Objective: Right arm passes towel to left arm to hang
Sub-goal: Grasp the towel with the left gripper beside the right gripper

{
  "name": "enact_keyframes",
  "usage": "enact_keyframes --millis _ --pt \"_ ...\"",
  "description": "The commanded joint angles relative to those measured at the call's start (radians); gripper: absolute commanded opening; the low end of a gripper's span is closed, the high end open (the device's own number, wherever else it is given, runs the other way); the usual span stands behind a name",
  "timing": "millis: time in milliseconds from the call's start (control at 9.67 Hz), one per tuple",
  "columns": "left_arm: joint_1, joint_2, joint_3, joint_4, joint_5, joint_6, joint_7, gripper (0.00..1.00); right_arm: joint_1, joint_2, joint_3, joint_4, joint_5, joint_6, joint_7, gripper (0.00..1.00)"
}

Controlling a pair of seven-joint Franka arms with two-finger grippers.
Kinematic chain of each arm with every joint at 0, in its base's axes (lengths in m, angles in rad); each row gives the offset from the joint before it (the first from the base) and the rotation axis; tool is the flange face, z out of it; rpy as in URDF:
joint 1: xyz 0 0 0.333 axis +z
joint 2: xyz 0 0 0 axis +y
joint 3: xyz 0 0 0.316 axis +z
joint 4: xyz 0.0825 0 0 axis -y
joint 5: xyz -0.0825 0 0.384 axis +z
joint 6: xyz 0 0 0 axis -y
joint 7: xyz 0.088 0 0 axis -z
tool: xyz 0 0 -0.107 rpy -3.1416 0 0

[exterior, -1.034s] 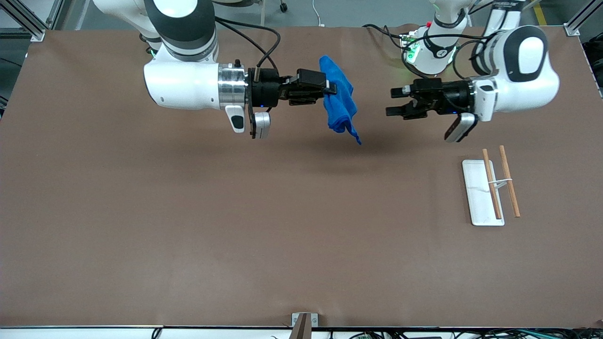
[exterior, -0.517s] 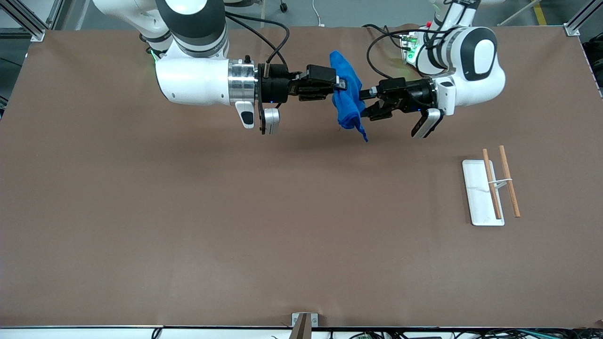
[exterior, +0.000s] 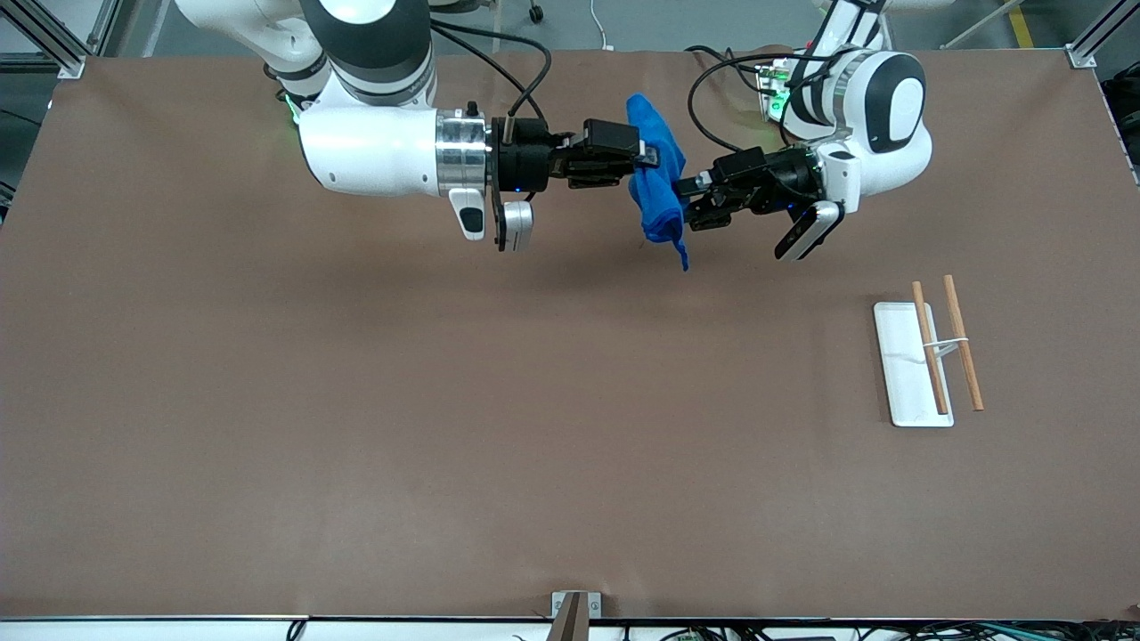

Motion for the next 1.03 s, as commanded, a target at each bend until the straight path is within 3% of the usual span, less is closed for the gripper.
enact_keyframes --millis 0,207,310,724,828,931 --pt "0.004 -0.008 -0.013 -0.035 -0.062 0.022 0.043 0.35 0.008 0.009 0.004 0.016 0.024 0.010 -0.013 0.00" --pt "0.005 -0.011 -0.011 -0.035 -0.064 0.034 0.042 0.04 0.008 0.009 0.004 0.016 0.026 0.010 -0.013 0.00" --pt "0.005 -0.014 -0.011 -0.035 -0.064 0.046 0.042 0.00 0.006 0.009 0.004 0.016 0.024 0.008 -0.013 0.00" --pt "0.011 -0.026 -0.003 -0.032 -0.047 0.068 0.025 0.00 0.003 0.009 0.004 0.015 0.014 0.005 -0.013 0.00" --pt "0.011 -0.026 -0.002 -0.030 -0.030 0.080 0.029 0.00 -0.001 0.009 0.001 0.006 -0.012 0.005 -0.013 0.35" --pt "0.014 -0.026 0.003 -0.026 0.049 0.084 0.008 0.00 -0.012 0.000 -0.002 -0.026 -0.149 0.006 -0.007 0.99"
